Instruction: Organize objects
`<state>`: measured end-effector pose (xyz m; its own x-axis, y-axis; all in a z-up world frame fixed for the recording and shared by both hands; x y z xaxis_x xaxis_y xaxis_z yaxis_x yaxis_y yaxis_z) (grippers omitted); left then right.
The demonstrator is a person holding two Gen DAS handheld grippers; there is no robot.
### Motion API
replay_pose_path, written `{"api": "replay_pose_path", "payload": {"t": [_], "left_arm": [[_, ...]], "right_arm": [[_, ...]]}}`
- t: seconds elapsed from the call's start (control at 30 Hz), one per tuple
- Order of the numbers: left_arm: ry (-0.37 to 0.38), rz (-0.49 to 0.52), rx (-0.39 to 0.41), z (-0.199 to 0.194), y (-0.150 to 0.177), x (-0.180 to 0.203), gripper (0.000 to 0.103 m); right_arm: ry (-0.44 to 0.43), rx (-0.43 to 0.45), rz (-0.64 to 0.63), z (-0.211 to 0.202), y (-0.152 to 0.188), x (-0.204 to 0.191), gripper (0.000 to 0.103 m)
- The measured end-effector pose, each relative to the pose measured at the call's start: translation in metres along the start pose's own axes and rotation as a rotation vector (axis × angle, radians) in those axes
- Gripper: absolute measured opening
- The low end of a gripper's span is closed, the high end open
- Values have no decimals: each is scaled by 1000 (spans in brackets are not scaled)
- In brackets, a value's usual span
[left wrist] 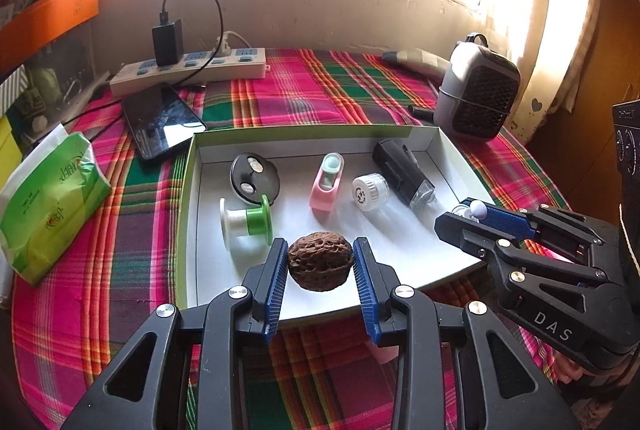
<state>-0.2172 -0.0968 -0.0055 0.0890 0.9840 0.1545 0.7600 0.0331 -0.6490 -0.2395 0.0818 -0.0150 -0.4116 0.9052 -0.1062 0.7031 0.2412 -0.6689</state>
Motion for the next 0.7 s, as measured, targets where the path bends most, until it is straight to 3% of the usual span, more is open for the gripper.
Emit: {"api": "replay_pose_path", "payload": {"t": [0.7], "left_arm": [[-24, 21, -49, 23, -12, -30, 31]], "right_arm": [[-31, -73, -10, 42, -5, 4, 27]]}}
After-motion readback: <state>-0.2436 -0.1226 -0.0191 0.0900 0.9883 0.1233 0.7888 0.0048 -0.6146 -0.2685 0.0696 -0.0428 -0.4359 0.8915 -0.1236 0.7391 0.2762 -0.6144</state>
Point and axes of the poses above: each gripper's, at about its wrist camera, not at the fingertips, and z roughly the way its jaws point, x to its right, y to its underside, the point moved 6 cm from there along z, roughly the way its jaws point, and after that the axes turned 1 degree about -x, right-handed, at the moved point
